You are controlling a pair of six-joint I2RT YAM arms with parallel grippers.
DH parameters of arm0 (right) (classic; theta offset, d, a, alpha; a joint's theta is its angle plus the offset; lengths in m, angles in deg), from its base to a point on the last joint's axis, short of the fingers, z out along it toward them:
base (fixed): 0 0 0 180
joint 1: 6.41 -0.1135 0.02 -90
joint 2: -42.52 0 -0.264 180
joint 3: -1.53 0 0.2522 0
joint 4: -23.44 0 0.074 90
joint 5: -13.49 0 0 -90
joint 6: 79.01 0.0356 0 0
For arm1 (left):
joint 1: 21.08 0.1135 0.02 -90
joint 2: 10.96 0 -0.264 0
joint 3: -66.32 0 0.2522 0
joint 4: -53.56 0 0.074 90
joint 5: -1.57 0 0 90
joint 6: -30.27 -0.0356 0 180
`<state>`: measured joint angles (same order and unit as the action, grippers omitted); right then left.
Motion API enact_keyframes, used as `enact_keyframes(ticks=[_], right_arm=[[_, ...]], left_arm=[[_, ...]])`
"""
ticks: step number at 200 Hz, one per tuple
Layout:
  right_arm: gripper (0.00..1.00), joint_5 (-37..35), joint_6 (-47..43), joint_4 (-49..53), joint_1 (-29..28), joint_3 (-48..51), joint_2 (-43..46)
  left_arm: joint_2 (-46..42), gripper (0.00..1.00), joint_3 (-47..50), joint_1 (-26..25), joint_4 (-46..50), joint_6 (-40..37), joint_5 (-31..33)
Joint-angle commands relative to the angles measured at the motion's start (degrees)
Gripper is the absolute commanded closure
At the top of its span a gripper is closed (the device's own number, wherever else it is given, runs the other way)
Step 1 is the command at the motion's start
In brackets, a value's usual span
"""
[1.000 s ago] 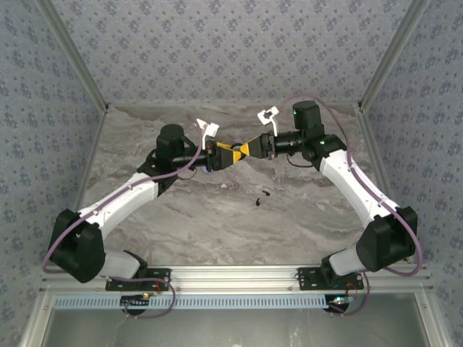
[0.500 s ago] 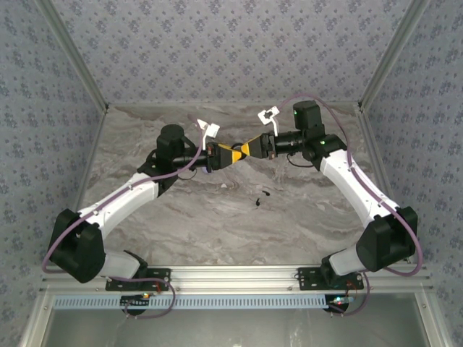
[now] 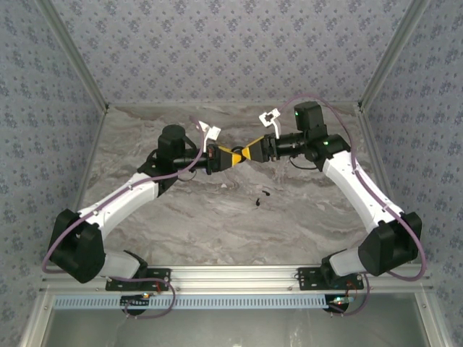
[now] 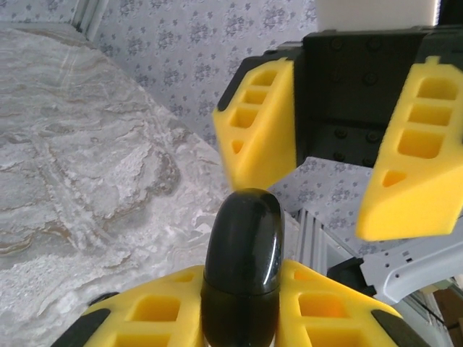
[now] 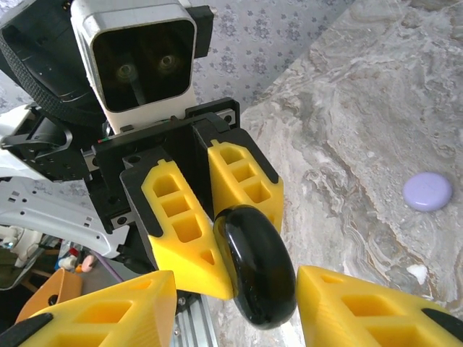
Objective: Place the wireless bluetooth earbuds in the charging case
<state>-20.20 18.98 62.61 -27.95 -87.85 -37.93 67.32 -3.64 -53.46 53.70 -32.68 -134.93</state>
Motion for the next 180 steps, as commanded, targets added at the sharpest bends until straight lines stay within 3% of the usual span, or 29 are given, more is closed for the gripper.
enact_keyframes(ticks=[1, 53, 180], right_arm=[[0.51, -2.27, -2.91, 4.22, -0.69, -2.43, 1.6], [0.49, -6.12, -5.99, 8.71, -2.32, -3.84, 2.18], [0.46, -9.82, -9.11, 12.73, -3.65, -3.66, 2.23]], left_arm=[[-2.31, 0.77, -2.7, -0.99, 1.75, -6.88, 1.45], [-4.81, 0.81, 3.6, -3.15, -6.6, -22.03, 3.97], [-5.82, 0.81, 5.76, -4.5, -8.54, -29.52, 3.17]])
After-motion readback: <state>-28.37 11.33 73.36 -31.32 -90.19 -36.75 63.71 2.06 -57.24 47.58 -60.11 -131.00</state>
